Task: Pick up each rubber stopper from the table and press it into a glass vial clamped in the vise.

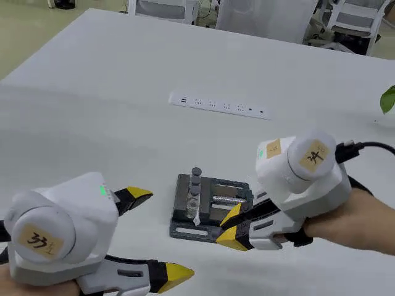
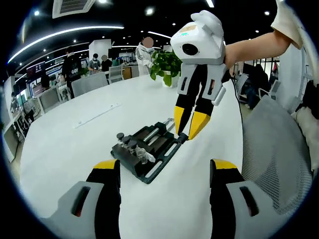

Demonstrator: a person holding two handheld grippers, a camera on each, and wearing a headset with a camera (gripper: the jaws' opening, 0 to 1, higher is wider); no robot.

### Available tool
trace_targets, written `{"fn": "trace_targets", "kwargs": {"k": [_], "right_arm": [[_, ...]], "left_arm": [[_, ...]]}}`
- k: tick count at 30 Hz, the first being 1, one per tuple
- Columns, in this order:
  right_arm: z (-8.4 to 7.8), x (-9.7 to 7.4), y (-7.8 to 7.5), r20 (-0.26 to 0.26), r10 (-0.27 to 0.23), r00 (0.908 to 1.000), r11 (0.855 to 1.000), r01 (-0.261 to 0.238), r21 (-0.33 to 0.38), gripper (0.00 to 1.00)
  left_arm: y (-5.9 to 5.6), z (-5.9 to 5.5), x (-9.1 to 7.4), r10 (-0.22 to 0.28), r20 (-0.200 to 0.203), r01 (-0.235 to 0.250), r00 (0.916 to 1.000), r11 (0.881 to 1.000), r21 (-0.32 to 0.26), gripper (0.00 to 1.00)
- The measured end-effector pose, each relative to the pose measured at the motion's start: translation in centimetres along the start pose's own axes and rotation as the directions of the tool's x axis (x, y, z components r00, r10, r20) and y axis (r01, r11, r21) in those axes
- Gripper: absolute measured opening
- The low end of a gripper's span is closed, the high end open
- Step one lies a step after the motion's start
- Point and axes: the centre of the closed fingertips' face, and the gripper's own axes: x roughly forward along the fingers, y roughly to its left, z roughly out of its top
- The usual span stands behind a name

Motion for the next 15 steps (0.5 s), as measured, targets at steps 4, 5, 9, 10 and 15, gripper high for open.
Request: {"fn": "trace_targets", "kwargs": {"k": [4, 5, 9, 10, 15], "right_arm": [[-0.3, -1.6, 0.4, -0.097, 0.025, 0.9950, 0.996, -0.032, -0.079, 0.07], [-0.3, -1.8, 0.5, -0.114, 0.028, 0.9930, 0.995, -0.039, -0.093, 0.07], [-0.2, -2.8, 1.0, -0.185, 0.069, 0.9803, 0.987, -0.094, -0.132, 0.07], [-0.1, -2.9, 1.0, -0.187, 0.068, 0.9800, 0.986, -0.095, -0.139, 0.07], [0.1, -3.5, 1.2, -0.243, 0.082, 0.9665, 0.975, -0.129, -0.184, 0.06]], "left_arm": [[-1.1, 1.6, 1.0, -0.037, 0.008, 0.036, 0.9993, 0.996, 0.079, 0.59], [-1.4, 1.8, 1.2, -0.051, 0.006, 0.050, 0.9987, 0.995, 0.090, 0.56], [-2.5, 2.5, 2.1, -0.105, -0.004, 0.105, 0.9945, 0.987, 0.122, 0.43], [-2.7, 2.6, 2.2, -0.110, -0.004, 0.110, 0.9939, 0.986, 0.126, 0.42], [-4.0, 3.3, 3.1, -0.161, -0.016, 0.162, 0.9868, 0.978, 0.135, 0.32]]}}
